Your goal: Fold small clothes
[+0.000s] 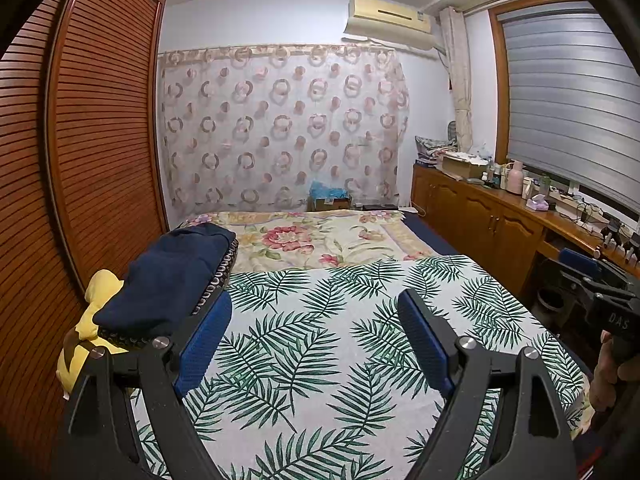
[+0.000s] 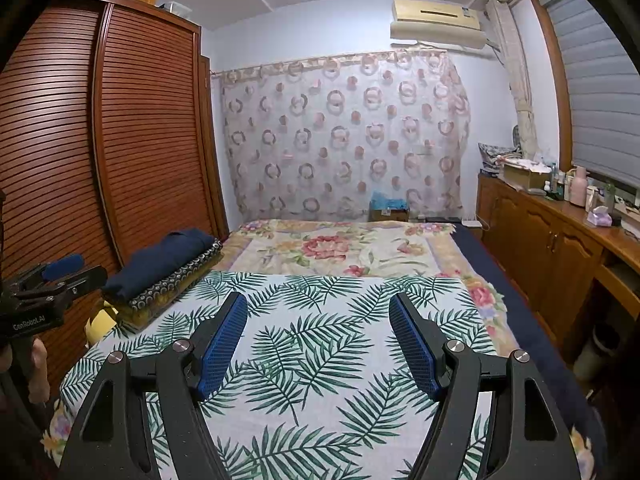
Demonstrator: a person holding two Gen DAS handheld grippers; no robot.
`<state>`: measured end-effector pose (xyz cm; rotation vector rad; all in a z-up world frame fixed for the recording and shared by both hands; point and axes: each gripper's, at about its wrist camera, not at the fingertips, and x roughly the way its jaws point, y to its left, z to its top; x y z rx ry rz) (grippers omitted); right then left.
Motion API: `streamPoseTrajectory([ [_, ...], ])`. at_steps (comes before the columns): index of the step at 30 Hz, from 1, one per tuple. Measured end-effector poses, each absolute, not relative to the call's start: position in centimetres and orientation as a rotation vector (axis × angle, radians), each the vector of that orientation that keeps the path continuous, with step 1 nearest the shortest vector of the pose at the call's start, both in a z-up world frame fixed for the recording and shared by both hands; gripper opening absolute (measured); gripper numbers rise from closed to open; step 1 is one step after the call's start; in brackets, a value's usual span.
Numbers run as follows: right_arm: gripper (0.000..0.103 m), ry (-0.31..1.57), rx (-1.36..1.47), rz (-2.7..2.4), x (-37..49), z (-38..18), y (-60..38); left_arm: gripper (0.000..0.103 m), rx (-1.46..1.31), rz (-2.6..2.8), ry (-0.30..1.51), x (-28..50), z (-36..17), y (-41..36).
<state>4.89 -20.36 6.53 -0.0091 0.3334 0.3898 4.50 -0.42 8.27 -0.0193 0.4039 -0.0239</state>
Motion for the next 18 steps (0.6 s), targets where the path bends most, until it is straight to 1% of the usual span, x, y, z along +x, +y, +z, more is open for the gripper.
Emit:
streamPoseTrajectory([
  [18, 0.075, 0.333, -0.008, 0.388, 4.79, 6.45, -20.33, 0.085, -0.019, -0.023, 0.403, 4.48, 8.24, -0.36],
])
